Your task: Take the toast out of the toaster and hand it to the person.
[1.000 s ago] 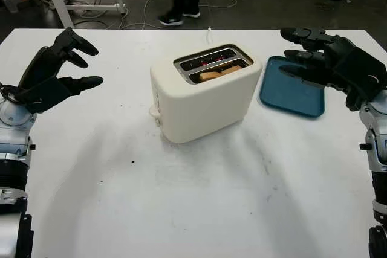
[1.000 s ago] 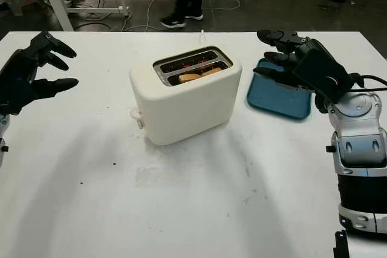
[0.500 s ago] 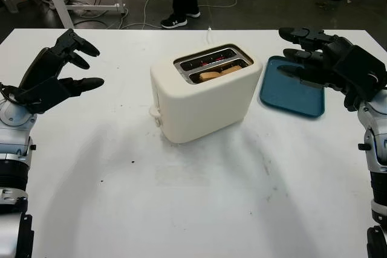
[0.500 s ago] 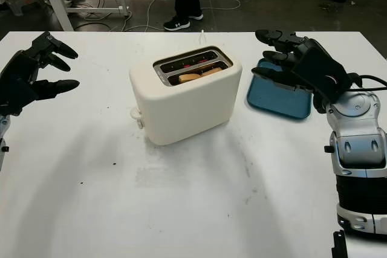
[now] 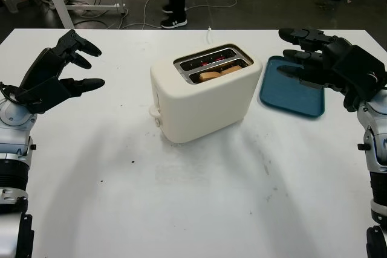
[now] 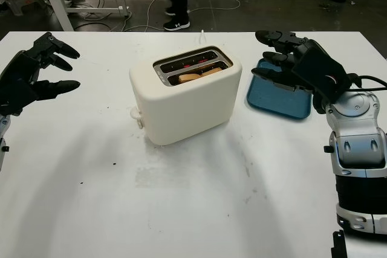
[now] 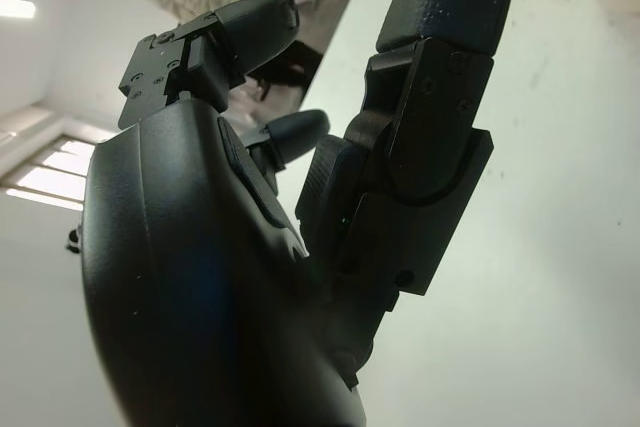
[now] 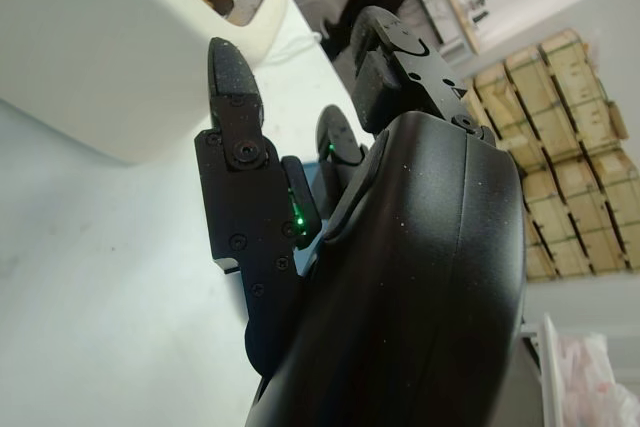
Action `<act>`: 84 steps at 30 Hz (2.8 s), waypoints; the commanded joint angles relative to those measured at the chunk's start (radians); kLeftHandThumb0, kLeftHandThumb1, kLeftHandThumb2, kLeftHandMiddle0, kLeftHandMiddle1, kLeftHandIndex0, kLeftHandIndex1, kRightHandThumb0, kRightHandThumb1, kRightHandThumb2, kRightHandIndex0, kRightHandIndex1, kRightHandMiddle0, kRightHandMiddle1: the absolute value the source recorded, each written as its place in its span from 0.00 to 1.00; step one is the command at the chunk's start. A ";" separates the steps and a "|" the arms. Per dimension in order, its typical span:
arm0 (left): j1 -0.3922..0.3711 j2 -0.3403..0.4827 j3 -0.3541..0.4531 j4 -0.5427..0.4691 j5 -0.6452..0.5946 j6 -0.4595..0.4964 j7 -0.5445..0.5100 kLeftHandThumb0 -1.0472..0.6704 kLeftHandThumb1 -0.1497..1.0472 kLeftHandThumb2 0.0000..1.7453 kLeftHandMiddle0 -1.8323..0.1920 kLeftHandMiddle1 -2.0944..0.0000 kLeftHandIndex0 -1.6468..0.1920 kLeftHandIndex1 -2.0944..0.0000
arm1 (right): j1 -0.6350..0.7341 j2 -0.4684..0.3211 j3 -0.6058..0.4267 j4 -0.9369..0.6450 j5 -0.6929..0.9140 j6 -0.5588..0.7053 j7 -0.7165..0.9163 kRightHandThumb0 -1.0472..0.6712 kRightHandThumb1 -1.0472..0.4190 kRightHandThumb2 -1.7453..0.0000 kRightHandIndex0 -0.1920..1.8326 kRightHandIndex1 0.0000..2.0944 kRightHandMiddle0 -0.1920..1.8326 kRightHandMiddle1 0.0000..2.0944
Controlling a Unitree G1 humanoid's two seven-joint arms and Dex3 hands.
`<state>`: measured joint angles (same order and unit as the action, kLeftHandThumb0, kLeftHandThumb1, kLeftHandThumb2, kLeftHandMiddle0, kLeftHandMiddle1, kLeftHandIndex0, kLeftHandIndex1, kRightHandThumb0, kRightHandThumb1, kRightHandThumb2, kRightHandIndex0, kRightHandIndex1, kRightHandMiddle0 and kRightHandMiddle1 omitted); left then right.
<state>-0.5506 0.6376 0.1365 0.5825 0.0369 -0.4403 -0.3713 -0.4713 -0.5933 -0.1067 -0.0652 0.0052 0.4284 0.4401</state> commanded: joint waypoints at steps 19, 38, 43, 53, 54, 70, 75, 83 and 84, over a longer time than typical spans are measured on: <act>-0.029 -0.006 0.002 0.022 -0.033 -0.030 -0.016 0.00 0.88 0.01 0.91 0.27 0.90 0.32 | -0.035 0.006 0.010 0.000 0.000 0.015 -0.001 0.45 0.09 0.92 0.26 0.00 0.26 0.00; -0.021 -0.001 -0.013 0.004 0.038 -0.037 0.054 0.00 0.45 0.90 0.91 0.24 0.90 0.32 | -0.032 0.000 0.009 0.007 -0.002 -0.001 -0.002 0.41 0.09 0.92 0.27 0.00 0.26 0.00; -0.018 -0.004 -0.011 0.002 0.038 -0.045 0.064 0.00 0.54 0.85 0.91 0.26 0.90 0.31 | -0.033 -0.003 0.007 0.020 0.002 -0.013 0.006 0.40 0.09 0.92 0.26 0.00 0.26 0.00; -0.018 -0.007 -0.011 0.002 0.026 -0.036 0.058 0.00 0.60 0.77 0.91 0.26 0.90 0.32 | -0.027 0.000 0.008 0.000 -0.001 0.005 -0.002 0.43 0.09 0.92 0.27 0.00 0.26 0.00; -0.016 -0.008 -0.010 -0.003 0.023 -0.028 0.057 0.00 0.59 0.77 0.91 0.26 0.90 0.32 | -0.027 -0.001 0.008 -0.002 -0.001 0.008 0.000 0.43 0.09 0.92 0.27 0.00 0.26 0.00; -0.015 -0.012 -0.003 0.005 0.002 -0.040 0.043 0.00 0.52 0.79 0.91 0.25 0.90 0.32 | -0.022 -0.001 0.008 -0.006 -0.008 0.002 0.000 0.43 0.09 0.92 0.27 0.00 0.26 0.00; -0.019 -0.021 0.021 0.017 -0.081 -0.014 -0.028 0.00 0.85 0.09 0.90 0.23 0.88 0.29 | -0.019 -0.002 0.009 -0.014 -0.012 0.016 -0.003 0.43 0.09 0.91 0.27 0.00 0.26 0.00; -0.014 -0.019 0.029 0.007 -0.101 0.003 -0.049 0.00 0.87 0.00 0.61 0.44 0.52 0.56 | -0.015 -0.004 0.006 -0.014 -0.012 0.012 -0.003 0.44 0.09 0.91 0.27 0.00 0.26 0.00; -0.014 -0.019 0.029 0.005 -0.101 0.003 -0.049 0.00 0.87 0.00 0.60 0.44 0.51 0.56 | -0.014 -0.004 0.005 -0.013 -0.011 0.011 -0.002 0.44 0.09 0.91 0.27 0.00 0.26 0.00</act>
<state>-0.5614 0.6123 0.1601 0.5898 -0.0696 -0.4253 -0.4213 -0.4944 -0.5934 -0.0945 -0.0680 -0.0077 0.4346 0.4446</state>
